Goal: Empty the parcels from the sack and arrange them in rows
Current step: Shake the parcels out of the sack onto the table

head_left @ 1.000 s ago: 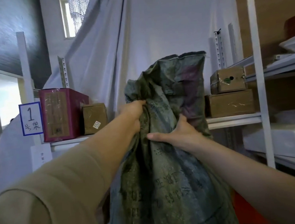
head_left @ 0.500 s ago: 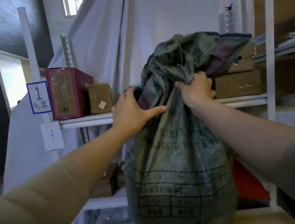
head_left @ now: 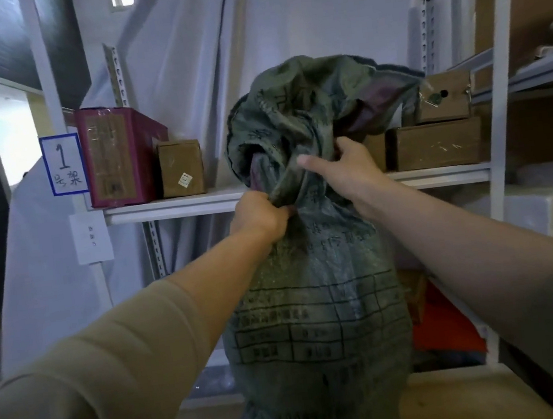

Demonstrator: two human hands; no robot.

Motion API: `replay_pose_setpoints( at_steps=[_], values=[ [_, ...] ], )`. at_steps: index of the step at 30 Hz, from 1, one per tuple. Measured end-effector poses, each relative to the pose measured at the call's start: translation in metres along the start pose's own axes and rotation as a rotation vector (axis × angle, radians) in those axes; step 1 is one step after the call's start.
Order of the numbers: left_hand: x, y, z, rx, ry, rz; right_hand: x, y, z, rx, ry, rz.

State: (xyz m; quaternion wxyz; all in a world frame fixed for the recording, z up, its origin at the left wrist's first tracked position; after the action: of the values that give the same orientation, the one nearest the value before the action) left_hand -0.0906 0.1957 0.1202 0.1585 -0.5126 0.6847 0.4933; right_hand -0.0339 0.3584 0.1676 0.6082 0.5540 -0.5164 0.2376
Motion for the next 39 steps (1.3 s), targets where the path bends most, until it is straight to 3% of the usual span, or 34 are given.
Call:
replay_pose_setpoints(
  at_steps=[5,7,11,15,21,27,31,35,39],
  values=[
    [0.011,0.006,-0.01,-0.146,-0.028,-0.047,-0.05,-0.013,-0.009,0.076,-0.587,0.204],
    [0.013,0.005,-0.006,-0.12,-0.118,-0.063,-0.062,-0.012,-0.016,0.083,-0.66,0.234],
    [0.016,-0.005,0.002,-0.009,-0.17,-0.067,-0.058,-0.006,-0.03,-0.041,-0.53,0.159],
    [0.028,-0.016,-0.008,0.092,-0.169,-0.175,-0.057,-0.009,-0.033,-0.1,-0.566,0.105],
    [0.042,-0.03,-0.007,0.271,-0.045,-0.287,-0.059,-0.016,-0.021,-0.146,-0.512,0.076],
    [0.042,-0.032,0.001,0.103,-0.117,-0.268,-0.052,-0.008,-0.011,-0.129,-0.252,0.107],
    [0.033,-0.031,-0.005,-0.048,-0.154,-0.149,-0.046,-0.001,-0.017,-0.181,-0.066,0.115],
    [0.037,-0.04,-0.009,0.008,-0.143,-0.217,-0.049,0.001,-0.028,-0.198,-0.008,0.117],
    [0.046,-0.045,-0.005,0.12,-0.075,-0.283,-0.058,-0.001,-0.019,-0.077,-0.001,0.119]
  ],
)
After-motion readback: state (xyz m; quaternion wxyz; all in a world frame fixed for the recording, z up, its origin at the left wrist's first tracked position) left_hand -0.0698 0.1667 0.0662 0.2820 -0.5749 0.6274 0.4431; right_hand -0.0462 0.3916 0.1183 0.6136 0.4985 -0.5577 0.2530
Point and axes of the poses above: each hand's wrist, its own y-axis towards the middle knuckle, its own z-axis out of the palm, x = y × z, the point moved 7 cm from there along y, towards the middle knuckle, and after that the axes turned 7 degrees about z, right-handed, at the moved point
